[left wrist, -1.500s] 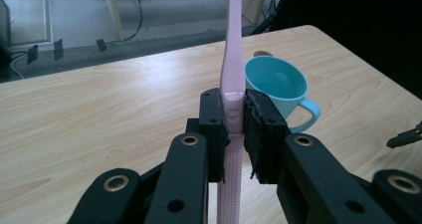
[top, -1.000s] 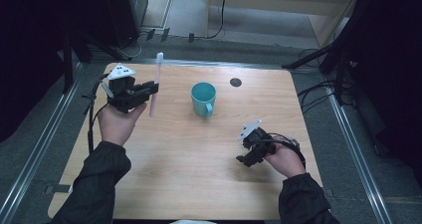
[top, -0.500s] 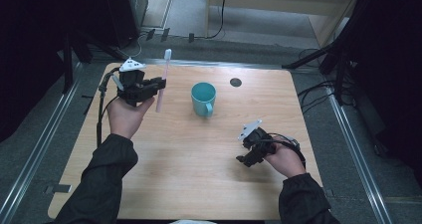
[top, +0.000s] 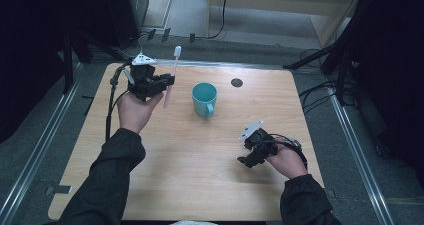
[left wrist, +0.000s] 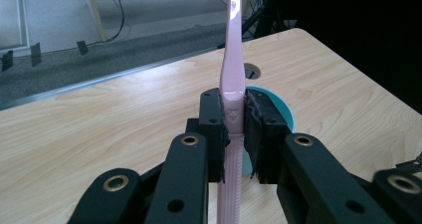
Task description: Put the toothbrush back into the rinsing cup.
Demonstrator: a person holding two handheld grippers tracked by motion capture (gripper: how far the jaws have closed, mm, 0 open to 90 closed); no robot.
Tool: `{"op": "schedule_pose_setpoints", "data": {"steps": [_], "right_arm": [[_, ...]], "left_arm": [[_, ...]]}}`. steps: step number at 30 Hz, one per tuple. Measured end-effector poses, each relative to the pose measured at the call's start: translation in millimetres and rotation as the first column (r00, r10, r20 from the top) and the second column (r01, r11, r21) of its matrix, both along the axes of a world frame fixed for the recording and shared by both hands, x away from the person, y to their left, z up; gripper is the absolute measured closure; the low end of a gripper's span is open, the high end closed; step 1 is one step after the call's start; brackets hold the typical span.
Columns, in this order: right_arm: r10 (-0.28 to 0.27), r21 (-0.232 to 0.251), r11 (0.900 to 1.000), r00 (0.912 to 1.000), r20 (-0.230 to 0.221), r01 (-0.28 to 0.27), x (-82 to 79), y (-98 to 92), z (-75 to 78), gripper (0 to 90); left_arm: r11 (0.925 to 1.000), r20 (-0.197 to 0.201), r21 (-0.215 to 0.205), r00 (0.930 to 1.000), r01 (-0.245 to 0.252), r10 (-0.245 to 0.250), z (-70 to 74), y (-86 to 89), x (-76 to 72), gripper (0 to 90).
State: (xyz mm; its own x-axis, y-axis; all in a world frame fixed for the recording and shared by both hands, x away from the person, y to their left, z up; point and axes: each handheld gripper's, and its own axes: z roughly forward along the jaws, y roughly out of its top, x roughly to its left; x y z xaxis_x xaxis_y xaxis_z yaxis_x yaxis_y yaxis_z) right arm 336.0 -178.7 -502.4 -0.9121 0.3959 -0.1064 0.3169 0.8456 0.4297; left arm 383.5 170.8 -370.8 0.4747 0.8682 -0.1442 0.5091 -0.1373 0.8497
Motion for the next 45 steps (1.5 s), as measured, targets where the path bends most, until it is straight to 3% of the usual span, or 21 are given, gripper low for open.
{"op": "schedule_pose_setpoints", "data": {"steps": [28, 32, 34, 45], "right_arm": [[-0.006, -0.005, 1.0, 0.9999, 0.009, 0.006, -7.7, -5.9, 0.0, 18.0], [-0.013, -0.007, 1.0, 0.9999, 0.009, 0.013, -9.5, -7.3, -0.1, 18.0], [-0.015, -0.002, 1.0, 0.9998, 0.01, 0.015, -10.4, -7.9, -0.1, 18.0], [-0.025, 0.001, 1.0, 0.9997, 0.008, 0.025, -12.8, -12.6, -0.5, 18.0]], "left_arm": [[0.9993, -0.012, 0.012, 0.9994, 0.034, -0.034, -2.0, -39.7, 40.5, 78.5], [0.999, -0.014, 0.006, 0.9989, 0.045, -0.045, -1.4, -47.6, 46.1, 78.5], [0.9986, -0.015, -0.016, 0.9986, 0.05, -0.05, -0.6, -52.9, 51.6, 78.5], [0.9977, -0.013, -0.026, 0.998, 0.062, -0.063, -5.4, -73.5, 66.7, 78.5]]}}
